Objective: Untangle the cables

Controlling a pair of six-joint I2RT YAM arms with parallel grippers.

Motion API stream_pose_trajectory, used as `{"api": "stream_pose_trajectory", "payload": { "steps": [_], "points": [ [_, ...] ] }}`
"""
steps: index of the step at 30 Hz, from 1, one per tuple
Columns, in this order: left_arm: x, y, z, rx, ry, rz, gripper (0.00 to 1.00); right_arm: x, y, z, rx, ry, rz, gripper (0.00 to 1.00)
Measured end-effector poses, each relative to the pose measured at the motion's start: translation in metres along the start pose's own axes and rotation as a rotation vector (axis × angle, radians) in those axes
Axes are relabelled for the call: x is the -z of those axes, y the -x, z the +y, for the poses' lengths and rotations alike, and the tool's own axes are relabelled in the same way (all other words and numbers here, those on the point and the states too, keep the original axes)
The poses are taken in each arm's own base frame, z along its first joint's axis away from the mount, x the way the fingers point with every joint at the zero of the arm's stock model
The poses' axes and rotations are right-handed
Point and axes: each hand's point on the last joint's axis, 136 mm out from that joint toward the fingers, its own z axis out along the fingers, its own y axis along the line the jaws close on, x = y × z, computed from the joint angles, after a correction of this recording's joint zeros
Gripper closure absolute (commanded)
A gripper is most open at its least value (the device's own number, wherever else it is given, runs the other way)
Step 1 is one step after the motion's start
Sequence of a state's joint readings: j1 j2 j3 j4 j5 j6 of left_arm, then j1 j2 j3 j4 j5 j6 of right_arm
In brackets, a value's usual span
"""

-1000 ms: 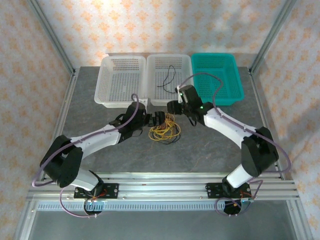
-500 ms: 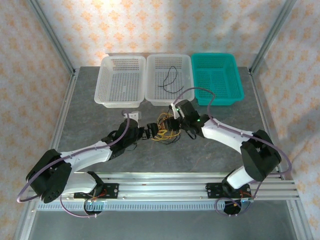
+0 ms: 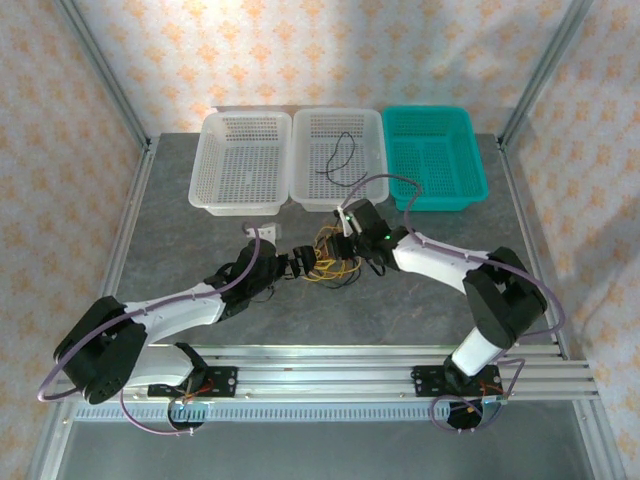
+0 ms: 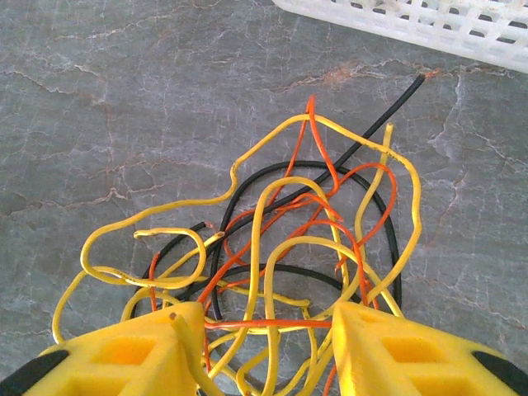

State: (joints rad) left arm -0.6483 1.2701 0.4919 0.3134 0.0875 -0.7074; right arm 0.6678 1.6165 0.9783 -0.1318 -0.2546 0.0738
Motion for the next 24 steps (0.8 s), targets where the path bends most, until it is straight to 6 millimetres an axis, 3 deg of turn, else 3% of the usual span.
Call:
{"api": "stream_pose_trajectory", "payload": {
  "steps": [17, 24],
  "points": [
    [-0.014, 0.013, -0.005, -0.001, 0.030, -0.023, 0.01, -0.002, 0.008, 0.002, 0.010, 0.001, -0.013, 0.87],
    [-0.028, 0.010, -0.002, -0.011, 0.060, -0.002, 0.01, 0.010, 0.017, 0.006, 0.028, 0.016, -0.047, 0.94]
  ]
}}
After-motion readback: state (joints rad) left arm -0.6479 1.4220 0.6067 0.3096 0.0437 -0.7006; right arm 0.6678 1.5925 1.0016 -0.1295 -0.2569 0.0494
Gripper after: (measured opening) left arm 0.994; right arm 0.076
